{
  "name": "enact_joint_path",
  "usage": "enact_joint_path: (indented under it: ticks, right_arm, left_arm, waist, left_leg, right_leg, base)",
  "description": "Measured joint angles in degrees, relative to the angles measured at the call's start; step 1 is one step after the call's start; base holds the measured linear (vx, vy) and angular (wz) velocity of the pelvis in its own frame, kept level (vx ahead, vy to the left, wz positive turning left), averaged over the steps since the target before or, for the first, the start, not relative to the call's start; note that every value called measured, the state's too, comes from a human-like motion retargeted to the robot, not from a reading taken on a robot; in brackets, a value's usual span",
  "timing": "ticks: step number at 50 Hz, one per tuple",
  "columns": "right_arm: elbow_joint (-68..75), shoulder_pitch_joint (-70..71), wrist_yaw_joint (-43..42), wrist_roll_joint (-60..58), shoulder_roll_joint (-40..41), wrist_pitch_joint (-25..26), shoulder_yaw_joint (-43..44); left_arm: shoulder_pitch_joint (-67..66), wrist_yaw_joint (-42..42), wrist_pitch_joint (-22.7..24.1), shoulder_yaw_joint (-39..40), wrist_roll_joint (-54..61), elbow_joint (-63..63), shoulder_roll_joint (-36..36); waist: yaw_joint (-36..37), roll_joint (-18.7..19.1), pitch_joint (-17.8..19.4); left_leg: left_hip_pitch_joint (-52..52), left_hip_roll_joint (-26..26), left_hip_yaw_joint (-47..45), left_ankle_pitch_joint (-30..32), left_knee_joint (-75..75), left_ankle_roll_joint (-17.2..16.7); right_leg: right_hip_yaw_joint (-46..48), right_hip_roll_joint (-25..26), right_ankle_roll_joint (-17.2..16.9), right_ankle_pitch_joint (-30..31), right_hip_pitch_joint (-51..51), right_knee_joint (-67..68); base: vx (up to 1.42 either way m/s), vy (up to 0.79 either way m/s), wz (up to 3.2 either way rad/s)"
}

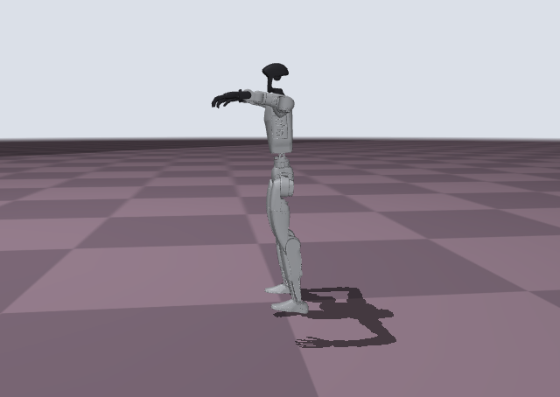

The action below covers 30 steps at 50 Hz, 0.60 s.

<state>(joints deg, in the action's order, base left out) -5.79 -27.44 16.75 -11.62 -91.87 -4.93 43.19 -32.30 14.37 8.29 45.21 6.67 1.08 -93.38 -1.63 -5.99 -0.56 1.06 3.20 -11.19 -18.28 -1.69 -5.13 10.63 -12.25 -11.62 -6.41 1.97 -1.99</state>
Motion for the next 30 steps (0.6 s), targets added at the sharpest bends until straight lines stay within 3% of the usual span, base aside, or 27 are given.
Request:
enact_joint_path:
  ticks: [12, 30]
  right_arm:
    - [-2.5, -15.2, -0.2, 0.2, 1.9, 0.1, 16.4]
    - [-2.8, -20.6, -0.1, 0.4, 2.2, 0.1, 22.1]
  left_arm:
    - [-1.9, 0.1, 0.1, 2.8, 1.1, 2.1, -0.2]
    - [1.7, 0.3, 0.1, -0.2, 1.1, 2.6, -0.1]
  waist:
    - [1.4, 0.2, 1.0]
    - [2.5, 0.7, 1.2]
  left_leg:
    - [-0.2, -0.1, 0.1, 0.1, 0.0, -0.1]
    - [-0.2, -0.2, 0.4, 0.0, 0.1, 0.0]
  right_leg:
    - [0.1, -0.1, -0.1, 0.1, -0.1, 0.0]
    - [0.5, -0.2, 0.0, 0.0, 0.2, -0.2]
  base:
    - [0.0, 0.0, 0.0]
    - [0.0, 0.0, 0.0]
